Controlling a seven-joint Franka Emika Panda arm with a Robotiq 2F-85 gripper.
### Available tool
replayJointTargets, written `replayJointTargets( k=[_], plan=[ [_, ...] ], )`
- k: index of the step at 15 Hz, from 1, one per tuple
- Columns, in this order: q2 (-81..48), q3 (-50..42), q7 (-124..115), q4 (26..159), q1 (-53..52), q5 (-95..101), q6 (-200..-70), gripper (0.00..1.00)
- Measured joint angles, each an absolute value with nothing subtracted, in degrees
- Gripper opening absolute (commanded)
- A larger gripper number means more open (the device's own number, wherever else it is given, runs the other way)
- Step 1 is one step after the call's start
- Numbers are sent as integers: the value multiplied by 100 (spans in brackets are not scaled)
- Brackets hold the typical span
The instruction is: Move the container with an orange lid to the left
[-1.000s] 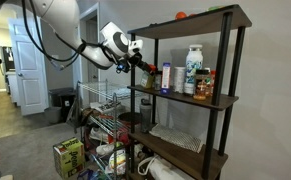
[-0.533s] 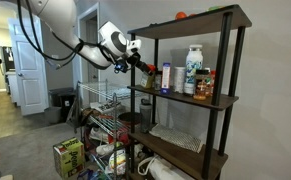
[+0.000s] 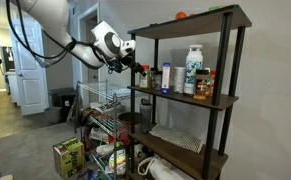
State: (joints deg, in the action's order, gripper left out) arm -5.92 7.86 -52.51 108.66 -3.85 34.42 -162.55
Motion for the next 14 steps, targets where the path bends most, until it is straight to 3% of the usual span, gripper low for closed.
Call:
replayJointTargets(
  k=[14],
  plan=[
    [572, 444, -4656, 12329, -374, 2917, -16325, 100]
  ],
)
